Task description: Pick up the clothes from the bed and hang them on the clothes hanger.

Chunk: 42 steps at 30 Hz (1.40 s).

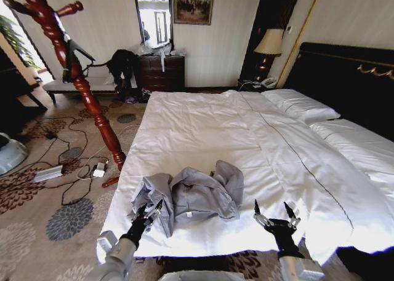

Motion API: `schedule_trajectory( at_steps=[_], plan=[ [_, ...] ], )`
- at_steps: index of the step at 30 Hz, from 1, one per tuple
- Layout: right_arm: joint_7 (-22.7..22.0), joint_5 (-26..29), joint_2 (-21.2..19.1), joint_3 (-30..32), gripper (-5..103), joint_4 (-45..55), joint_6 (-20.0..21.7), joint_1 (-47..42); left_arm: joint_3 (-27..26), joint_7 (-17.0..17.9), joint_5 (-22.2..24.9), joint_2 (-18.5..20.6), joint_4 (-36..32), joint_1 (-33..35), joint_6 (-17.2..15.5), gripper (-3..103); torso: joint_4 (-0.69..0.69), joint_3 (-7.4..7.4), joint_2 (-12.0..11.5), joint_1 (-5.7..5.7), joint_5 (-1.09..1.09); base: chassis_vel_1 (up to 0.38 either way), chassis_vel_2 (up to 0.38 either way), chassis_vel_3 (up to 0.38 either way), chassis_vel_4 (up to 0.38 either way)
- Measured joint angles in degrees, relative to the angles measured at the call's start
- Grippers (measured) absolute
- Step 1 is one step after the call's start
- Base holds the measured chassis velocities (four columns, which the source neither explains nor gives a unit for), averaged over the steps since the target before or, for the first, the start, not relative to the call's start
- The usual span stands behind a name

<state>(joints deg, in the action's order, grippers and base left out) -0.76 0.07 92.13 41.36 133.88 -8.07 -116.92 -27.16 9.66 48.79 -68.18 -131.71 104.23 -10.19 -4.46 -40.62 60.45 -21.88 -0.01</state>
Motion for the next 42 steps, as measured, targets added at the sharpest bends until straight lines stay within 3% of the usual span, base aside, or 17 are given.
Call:
schedule_trajectory(
  at_steps=[3,4,6,8,9,10,12,15,18,21,24,42],
  plan=[
    [0.0,-0.3,0.0,-0.2,100,-0.2,-0.1,-0.2,-0.4,0.4,1.2,0.3,0.3,-0.8,-0.3,78,0.00,0.00,0.0,0.00,0.00,0.000,0.000,0.000,0.000],
    [0.0,-0.4,0.0,-0.2,100,-0.3,-0.1,-0.3,-0.6,0.4,1.6,0.5,0.8,-1.0,-0.4,67,-0.01,0.00,0.0,0.00,0.01,0.000,0.000,0.000,0.000],
    [0.0,-0.4,0.0,-0.2,100,-0.3,-0.2,-0.3,-0.7,0.3,1.7,0.6,1.1,-1.2,-0.5,67,0.00,0.00,0.0,0.00,0.00,0.000,0.000,0.000,0.000],
    [0.0,-0.4,0.0,-0.3,100,-0.3,-0.2,-0.2,-0.6,0.1,1.7,0.6,2.0,-1.7,-0.5,57,0.00,0.00,0.0,0.00,0.00,0.000,0.000,0.000,0.000],
    [0.0,-0.4,0.0,-0.3,100,-0.3,-0.2,-0.2,-0.5,0.1,1.7,0.6,2.3,-2.1,-0.5,57,0.00,0.00,0.0,0.00,0.00,0.000,0.000,0.000,0.000],
    [0.0,-0.4,0.0,-0.4,100,-0.3,-0.2,-0.1,-0.3,0.1,1.7,0.7,3.0,-3.2,-0.5,46,0.00,0.00,0.0,0.00,0.00,0.000,0.000,0.000,0.000],
    [0.0,-0.4,0.0,-0.4,100,-0.3,-0.2,-0.1,-0.2,0.1,1.7,0.7,3.1,-3.6,-0.6,46,0.00,0.00,0.0,0.00,0.00,0.000,0.000,0.000,0.000],
    [0.0,-0.2,0.0,-0.7,100,-0.3,0.0,-0.2,0.0,0.4,1.9,1.3,3.9,-5.5,-0.7,30,-0.01,0.00,0.0,0.00,0.00,0.000,0.000,0.000,0.000],
    [0.0,-0.1,0.0,-0.8,100,-0.4,0.1,-0.2,-0.1,0.5,2.2,1.4,4.1,-5.6,-0.7,24,0.00,0.00,0.0,0.00,0.00,0.000,0.000,0.000,0.000],
    [0.0,0.5,0.0,-1.0,100,-0.7,0.5,-0.1,-0.1,0.5,2.3,1.2,4.2,-5.2,-0.7,8,0.00,0.00,0.0,0.00,0.00,0.000,0.000,0.000,0.000],
    [0.0,1.1,-0.1,-1.5,100,-0.8,1.0,0.0,-0.1,0.4,2.1,1.1,4.2,-4.8,-0.7,2,0.00,0.00,0.0,0.00,0.00,0.000,0.000,0.000,0.000],
    [-0.2,1.9,-0.6,-2.7,100,-2.1,1.8,0.5,-2.5,-1.4,-1.7,2.6,-0.1,-1.5,-0.3,1,0.00,0.01,0.0,0.00,0.00,0.000,0.000,0.000,0.000]
  ],
)
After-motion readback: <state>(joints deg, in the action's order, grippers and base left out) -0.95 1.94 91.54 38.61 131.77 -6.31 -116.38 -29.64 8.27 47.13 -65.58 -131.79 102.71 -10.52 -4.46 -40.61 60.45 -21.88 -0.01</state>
